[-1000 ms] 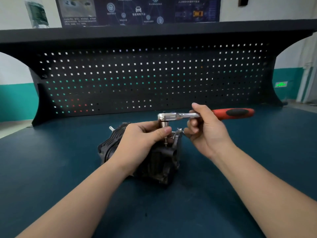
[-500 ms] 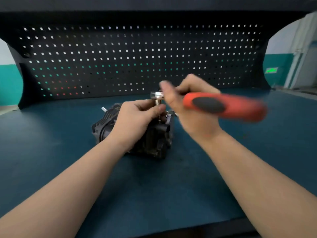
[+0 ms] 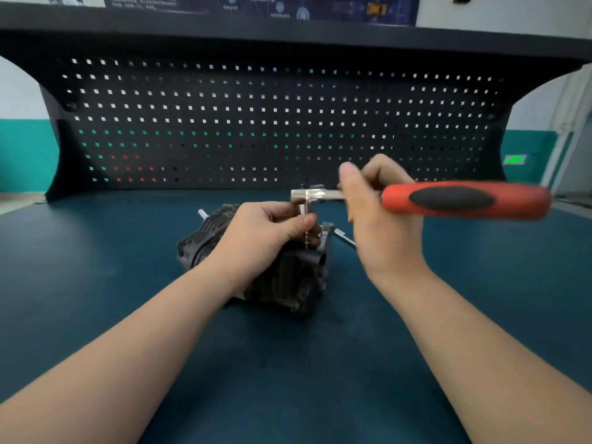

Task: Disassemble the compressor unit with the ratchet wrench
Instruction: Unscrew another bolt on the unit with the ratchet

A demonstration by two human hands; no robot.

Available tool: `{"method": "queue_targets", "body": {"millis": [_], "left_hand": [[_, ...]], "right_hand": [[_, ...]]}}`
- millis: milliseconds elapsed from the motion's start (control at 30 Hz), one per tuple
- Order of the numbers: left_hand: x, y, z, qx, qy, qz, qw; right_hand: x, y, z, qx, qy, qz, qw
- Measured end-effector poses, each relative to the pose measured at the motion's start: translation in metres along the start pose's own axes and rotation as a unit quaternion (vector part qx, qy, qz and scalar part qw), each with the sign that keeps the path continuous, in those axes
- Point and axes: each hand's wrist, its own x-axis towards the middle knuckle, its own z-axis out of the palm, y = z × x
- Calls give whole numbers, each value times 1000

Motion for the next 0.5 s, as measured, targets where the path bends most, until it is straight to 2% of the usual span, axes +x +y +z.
{"method": "queue_targets", "body": {"millis": [67, 100, 167, 267, 367, 400, 433, 500], "left_hand": [[-1, 0, 4, 53, 14, 49, 997], [-2, -1, 5, 75, 23, 64, 995], [-3, 0, 5, 85, 17, 70, 994], [-3, 1, 3, 14, 3, 31, 999], [-1, -4, 4, -11, 35, 22, 999], [-2, -5, 5, -10, 44, 29, 999], [-1, -6, 5, -9, 54, 34, 998], [-1, -5, 4, -15, 64, 27, 997]], "right_hand": [[-16, -9, 8, -122, -87, -204, 967], [-21, -9, 11, -158, -109, -258, 947], [-19, -8, 9, -157, -113, -249, 949], [-3, 2, -9, -68, -51, -116, 990], [12, 16, -17, 63, -8, 67, 996], [15, 21, -16, 143, 9, 155, 978], [17, 28, -14, 232, 27, 252, 939], [16, 40, -11, 366, 74, 409, 833]]}}
